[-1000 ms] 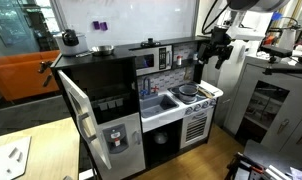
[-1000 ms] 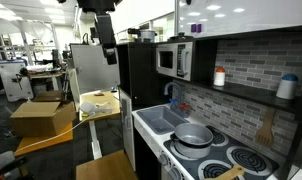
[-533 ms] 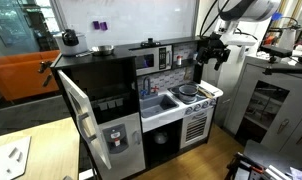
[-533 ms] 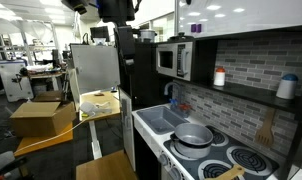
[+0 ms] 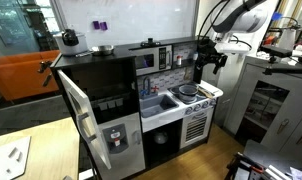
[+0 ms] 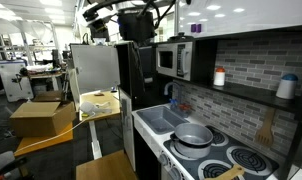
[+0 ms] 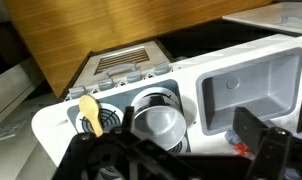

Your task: Put the grey pot inside the sink

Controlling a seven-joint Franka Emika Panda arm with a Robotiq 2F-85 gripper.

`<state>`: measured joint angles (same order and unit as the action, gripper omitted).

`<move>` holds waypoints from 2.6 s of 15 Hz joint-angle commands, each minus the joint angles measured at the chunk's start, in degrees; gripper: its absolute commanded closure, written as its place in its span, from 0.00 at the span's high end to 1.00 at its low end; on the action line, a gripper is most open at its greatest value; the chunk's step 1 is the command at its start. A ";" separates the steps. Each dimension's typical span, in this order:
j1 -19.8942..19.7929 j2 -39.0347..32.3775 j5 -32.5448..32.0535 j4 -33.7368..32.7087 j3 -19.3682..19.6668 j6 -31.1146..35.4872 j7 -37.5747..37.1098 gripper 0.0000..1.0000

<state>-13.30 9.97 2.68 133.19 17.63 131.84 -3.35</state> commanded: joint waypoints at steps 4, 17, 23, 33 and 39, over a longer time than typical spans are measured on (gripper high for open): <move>-1.00 -2.89 0.91 -1.32 -0.65 1.02 -0.29 1.00; -1.19 -5.67 0.47 -4.05 -0.30 1.73 0.82 1.00; -2.44 -14.47 3.62 -11.59 0.98 -0.31 6.79 1.00; -5.63 -27.01 8.43 -22.77 -1.29 -6.38 13.94 1.00; -7.45 -31.72 8.24 -27.50 -2.37 -10.12 14.23 1.00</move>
<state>-18.48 -19.59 9.70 109.17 16.98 124.93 9.29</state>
